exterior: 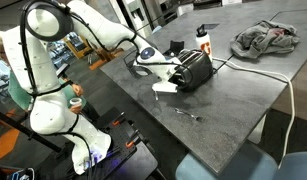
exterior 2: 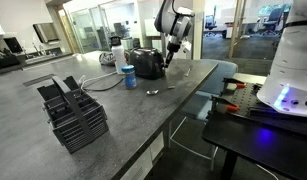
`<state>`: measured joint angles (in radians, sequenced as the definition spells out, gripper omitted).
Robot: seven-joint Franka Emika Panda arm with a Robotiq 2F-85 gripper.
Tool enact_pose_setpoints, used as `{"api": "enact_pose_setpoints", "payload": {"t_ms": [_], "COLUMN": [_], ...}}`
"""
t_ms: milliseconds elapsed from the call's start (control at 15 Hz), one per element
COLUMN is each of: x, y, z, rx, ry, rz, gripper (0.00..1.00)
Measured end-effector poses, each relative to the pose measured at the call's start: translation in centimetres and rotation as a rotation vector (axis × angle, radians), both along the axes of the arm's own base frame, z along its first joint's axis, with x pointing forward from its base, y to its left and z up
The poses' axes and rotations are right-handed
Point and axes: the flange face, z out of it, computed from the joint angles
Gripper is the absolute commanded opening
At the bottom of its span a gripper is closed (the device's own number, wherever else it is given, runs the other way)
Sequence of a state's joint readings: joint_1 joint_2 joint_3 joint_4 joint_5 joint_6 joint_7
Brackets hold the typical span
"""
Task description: Press a button on the bottom right side of the toaster to release the lever upwards
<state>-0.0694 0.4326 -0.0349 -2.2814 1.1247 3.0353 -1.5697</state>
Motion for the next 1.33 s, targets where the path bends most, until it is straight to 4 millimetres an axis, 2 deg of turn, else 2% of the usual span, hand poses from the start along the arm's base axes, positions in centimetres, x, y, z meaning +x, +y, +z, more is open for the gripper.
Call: {"api": "enact_pose_setpoints", "payload": {"t_ms": [800,1067,1333], "x": [-0.1,-2.2,-5.4], "y": [0.1,1.1,3.5], "z": [-0.1,-0.3,1.5], "rx": [0.002,-0.047,-0.125], "ry": [0.000,0.033,0.018], "rz": [0.008,-0.002,-0.034], "gripper": [0.00,0.00,0.00]}}
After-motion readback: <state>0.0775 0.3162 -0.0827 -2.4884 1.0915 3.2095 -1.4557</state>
